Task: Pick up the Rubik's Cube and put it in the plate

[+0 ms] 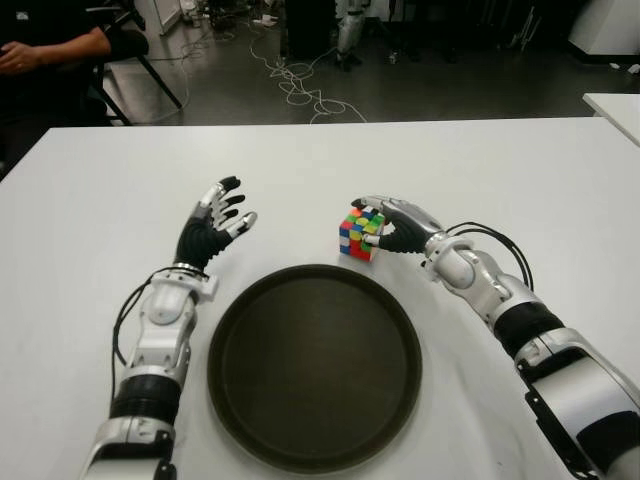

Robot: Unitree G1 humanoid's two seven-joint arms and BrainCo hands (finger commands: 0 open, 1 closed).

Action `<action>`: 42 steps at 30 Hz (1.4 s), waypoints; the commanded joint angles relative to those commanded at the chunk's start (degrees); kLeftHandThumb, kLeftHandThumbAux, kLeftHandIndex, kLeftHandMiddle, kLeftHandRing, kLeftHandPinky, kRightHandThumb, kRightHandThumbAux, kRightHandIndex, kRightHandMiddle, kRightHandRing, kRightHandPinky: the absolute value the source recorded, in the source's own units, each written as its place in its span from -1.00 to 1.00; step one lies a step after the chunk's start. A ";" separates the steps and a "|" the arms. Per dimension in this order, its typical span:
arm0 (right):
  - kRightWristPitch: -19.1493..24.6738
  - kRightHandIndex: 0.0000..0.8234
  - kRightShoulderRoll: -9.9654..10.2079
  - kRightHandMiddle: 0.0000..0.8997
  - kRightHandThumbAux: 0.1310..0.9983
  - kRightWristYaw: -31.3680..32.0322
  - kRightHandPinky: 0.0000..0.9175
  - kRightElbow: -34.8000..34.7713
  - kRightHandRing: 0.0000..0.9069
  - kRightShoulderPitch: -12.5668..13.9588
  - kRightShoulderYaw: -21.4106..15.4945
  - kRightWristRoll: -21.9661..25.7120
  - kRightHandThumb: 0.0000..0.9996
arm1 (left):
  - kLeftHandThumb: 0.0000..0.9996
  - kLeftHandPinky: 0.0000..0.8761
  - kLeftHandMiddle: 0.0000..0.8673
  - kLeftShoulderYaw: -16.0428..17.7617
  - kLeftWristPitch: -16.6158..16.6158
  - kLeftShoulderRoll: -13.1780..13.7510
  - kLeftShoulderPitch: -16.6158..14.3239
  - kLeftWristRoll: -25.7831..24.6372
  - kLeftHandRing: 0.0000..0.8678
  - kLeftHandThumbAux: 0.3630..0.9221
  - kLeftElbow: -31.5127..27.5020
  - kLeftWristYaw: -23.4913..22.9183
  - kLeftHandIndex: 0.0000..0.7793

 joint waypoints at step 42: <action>-0.26 -0.52 -0.46 0.02 0.17 -1.70 -0.13 -2.09 0.03 0.63 -0.52 0.43 1.00 | -0.73 -0.77 -0.71 -0.02 0.28 -0.02 0.24 0.10 -0.72 0.17 -0.46 0.23 -0.81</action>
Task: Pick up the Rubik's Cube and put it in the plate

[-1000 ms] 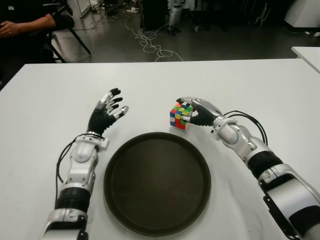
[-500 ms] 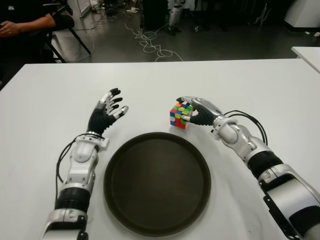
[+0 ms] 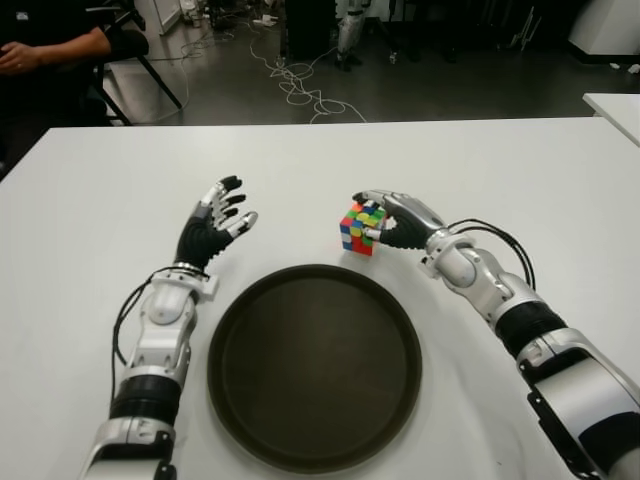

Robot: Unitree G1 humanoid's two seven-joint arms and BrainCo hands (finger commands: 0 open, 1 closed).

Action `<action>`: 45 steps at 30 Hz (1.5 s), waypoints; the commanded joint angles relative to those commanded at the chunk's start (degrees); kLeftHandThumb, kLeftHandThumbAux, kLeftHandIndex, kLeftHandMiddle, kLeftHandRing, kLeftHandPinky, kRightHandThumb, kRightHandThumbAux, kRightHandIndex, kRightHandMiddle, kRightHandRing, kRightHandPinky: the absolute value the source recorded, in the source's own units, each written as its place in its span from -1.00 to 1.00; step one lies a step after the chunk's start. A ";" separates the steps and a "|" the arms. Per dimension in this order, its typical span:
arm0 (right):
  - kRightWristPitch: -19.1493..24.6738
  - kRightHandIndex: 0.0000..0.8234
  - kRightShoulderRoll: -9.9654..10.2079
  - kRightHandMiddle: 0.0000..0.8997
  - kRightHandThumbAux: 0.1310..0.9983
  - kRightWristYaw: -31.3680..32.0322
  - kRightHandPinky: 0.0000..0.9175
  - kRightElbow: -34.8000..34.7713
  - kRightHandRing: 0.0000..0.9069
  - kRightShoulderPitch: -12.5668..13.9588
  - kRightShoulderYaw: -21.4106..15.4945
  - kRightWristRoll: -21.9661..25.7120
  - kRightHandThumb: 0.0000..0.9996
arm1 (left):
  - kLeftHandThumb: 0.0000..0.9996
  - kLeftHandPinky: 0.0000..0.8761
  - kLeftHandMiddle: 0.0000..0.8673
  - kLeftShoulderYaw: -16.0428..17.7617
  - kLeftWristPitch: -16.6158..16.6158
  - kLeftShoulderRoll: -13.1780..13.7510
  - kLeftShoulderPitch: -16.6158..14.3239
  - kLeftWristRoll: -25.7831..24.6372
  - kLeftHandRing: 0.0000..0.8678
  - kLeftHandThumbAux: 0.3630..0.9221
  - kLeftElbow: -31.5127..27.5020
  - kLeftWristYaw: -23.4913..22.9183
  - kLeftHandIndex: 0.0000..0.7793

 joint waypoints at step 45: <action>0.61 -0.56 -2.83 0.15 0.18 -2.26 -0.33 -17.25 -0.09 5.16 -4.10 0.05 1.00 | -0.75 -0.76 -0.74 0.16 -1.35 0.54 -0.60 -0.20 -0.75 0.20 1.88 -1.09 -0.81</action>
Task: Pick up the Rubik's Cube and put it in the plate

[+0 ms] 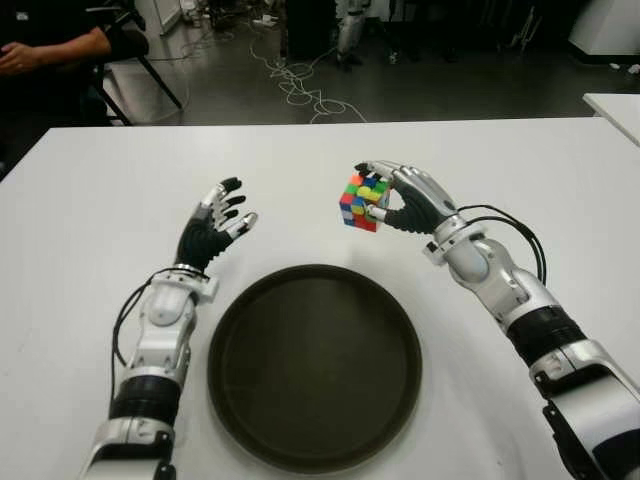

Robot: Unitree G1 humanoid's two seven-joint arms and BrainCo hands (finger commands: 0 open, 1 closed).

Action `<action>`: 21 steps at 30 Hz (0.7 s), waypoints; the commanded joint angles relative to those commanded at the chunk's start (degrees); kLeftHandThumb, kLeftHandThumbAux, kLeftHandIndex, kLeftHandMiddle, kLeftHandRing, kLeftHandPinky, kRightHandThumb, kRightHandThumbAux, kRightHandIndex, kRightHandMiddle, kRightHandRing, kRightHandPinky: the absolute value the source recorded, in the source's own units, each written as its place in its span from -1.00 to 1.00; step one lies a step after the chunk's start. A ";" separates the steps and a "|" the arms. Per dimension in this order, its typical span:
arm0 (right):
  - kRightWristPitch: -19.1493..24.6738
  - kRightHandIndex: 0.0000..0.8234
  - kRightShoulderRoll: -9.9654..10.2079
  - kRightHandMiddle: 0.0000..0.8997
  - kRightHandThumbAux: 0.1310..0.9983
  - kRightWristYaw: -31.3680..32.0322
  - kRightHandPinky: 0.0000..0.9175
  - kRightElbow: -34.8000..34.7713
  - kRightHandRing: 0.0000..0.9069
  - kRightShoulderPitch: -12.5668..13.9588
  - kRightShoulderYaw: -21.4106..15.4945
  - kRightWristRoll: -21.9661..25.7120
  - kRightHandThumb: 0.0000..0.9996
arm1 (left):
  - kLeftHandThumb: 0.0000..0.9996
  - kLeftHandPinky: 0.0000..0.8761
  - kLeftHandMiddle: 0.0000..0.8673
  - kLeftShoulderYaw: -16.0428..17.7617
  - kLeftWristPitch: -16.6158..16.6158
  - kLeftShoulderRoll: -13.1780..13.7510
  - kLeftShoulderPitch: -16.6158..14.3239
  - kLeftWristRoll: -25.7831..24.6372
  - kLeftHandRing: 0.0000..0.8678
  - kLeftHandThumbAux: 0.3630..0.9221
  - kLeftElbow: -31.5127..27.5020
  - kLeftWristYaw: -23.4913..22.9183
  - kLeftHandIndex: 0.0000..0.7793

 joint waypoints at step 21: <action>-0.16 -0.61 -0.22 0.17 0.17 1.77 -0.44 -10.41 -0.09 4.90 -1.06 0.89 1.00 | -0.73 -0.75 -0.79 -0.24 2.73 -0.24 0.55 0.14 -0.77 0.17 -2.09 0.42 -0.85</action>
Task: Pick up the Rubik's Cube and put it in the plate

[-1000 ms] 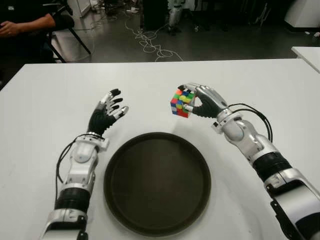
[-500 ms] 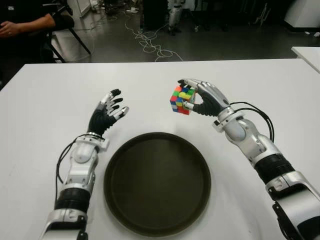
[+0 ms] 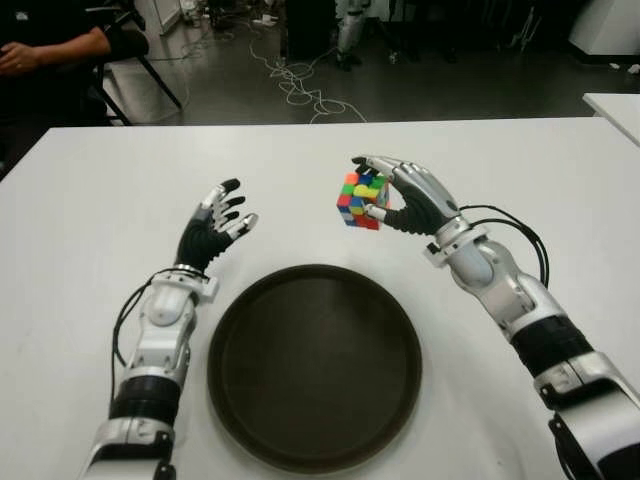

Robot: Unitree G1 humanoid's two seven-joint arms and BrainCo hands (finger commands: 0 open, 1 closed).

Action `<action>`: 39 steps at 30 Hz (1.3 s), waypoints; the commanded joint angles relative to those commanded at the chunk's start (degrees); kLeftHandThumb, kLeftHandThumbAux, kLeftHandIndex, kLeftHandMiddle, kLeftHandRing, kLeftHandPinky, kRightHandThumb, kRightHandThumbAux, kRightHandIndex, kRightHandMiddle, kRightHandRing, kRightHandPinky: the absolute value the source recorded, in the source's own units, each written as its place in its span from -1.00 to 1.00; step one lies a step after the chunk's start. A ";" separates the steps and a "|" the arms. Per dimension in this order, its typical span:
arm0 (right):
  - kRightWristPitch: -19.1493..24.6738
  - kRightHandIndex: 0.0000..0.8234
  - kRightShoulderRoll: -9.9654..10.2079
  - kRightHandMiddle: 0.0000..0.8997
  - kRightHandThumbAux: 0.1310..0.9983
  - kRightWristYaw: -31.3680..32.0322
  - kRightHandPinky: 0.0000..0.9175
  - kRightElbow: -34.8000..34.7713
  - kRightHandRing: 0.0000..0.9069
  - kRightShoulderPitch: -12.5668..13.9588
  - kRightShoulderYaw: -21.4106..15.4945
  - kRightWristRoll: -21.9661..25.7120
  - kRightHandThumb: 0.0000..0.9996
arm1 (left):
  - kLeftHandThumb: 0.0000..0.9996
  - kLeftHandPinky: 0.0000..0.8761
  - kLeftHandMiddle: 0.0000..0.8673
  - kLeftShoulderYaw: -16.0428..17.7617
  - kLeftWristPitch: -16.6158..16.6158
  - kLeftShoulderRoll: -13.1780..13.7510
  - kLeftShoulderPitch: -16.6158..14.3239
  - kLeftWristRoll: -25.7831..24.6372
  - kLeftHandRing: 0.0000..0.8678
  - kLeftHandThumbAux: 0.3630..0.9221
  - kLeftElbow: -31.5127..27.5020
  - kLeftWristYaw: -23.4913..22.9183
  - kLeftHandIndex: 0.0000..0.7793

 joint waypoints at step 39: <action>-5.23 -0.63 2.94 -0.03 0.17 10.74 0.00 -11.84 0.08 8.05 0.57 6.72 1.00 | -0.77 -0.75 -0.71 0.02 -0.47 -0.15 0.07 0.31 -0.72 0.25 -0.50 0.50 -0.80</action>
